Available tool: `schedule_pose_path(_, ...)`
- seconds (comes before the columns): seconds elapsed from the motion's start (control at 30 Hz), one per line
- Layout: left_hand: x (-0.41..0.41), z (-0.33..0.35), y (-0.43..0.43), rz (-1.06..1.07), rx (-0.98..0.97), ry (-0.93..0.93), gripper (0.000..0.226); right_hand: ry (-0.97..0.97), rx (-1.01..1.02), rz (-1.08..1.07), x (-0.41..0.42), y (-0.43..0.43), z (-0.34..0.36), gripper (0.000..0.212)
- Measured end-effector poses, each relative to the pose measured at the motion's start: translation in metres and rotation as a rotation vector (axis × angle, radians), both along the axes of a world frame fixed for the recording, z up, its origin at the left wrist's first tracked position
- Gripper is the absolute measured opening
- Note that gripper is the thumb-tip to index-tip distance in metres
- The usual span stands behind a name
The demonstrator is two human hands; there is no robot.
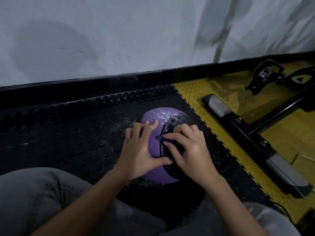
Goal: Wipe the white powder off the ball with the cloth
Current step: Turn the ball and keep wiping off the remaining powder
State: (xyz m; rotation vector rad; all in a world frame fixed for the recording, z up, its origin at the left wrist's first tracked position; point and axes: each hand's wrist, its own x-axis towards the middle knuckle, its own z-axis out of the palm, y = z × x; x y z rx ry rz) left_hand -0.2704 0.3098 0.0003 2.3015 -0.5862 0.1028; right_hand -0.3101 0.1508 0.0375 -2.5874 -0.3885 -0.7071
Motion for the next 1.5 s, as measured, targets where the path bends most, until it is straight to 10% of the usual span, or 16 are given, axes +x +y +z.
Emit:
schedule_pose_path(0.23,0.001,0.003,-0.006,-0.072,0.004,0.044,0.107,0.078,0.274,-0.289,0.024,-0.045,0.005,0.013)
schedule_pose_path(0.47,-0.001,0.000,-0.012,-0.002,0.003,-0.048,0.103,-0.013,0.014,-0.070,0.001,-0.005,-0.001,0.018)
schedule_pose_path(1.5,-0.007,-0.006,-0.026,-0.018,0.023,-0.173,0.095,0.086,0.154,-0.235,0.019,-0.052,0.013,0.014)
